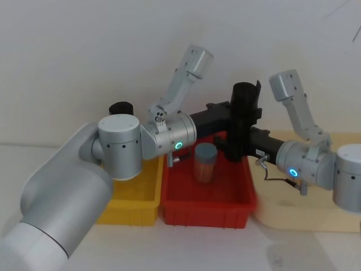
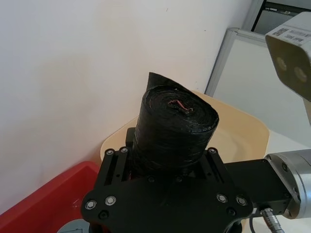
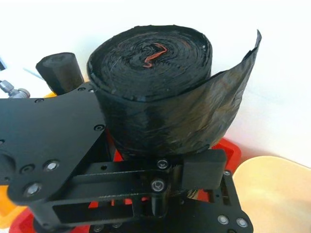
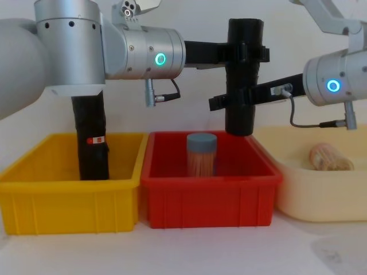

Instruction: Pick up the garbage bag with the one hand and transfer it to the other hand.

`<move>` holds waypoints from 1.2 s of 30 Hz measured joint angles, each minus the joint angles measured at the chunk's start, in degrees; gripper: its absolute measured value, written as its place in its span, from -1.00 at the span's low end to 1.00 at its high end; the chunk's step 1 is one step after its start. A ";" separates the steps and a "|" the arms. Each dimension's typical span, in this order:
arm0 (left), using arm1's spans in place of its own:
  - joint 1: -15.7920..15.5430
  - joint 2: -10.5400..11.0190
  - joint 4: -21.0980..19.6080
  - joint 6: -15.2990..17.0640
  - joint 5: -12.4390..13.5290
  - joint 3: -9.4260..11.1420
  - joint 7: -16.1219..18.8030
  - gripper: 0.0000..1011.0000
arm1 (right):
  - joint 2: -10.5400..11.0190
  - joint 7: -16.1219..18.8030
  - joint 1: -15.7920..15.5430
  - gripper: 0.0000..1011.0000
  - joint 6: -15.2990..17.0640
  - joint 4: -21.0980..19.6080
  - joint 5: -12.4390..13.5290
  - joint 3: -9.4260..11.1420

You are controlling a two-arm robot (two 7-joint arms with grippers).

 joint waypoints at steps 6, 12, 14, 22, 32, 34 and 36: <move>0.00 0.00 0.00 0.00 0.00 -0.01 0.02 0.05 | -0.36 -0.30 0.48 0.24 -0.46 0.90 -0.12 -0.20; 0.00 -0.02 0.00 0.00 -0.03 0.02 0.00 0.14 | -0.54 -0.41 0.68 0.00 -0.69 1.30 -0.18 -0.33; 0.00 -0.03 -0.01 0.00 -0.03 0.03 -0.02 0.31 | -0.54 -0.46 0.69 -0.03 -0.70 1.31 -0.18 -0.35; 0.00 -0.02 -0.01 0.00 -0.03 0.03 -0.05 0.74 | -0.44 -1.32 0.44 -0.08 -0.51 0.94 -0.09 -0.20; 0.00 -0.01 0.00 0.00 -0.02 0.02 -0.05 0.98 | 0.17 -5.06 -0.93 -0.08 -0.02 -0.73 -0.20 1.22; 0.00 -0.01 0.00 0.00 -0.02 0.01 -0.05 0.98 | 0.31 -5.86 -1.16 -0.08 0.03 -0.97 -0.33 1.54; 0.00 -0.01 0.00 0.00 -0.01 0.01 -0.05 0.98 | 0.57 -6.87 -1.53 -0.08 0.07 -1.33 -0.51 2.10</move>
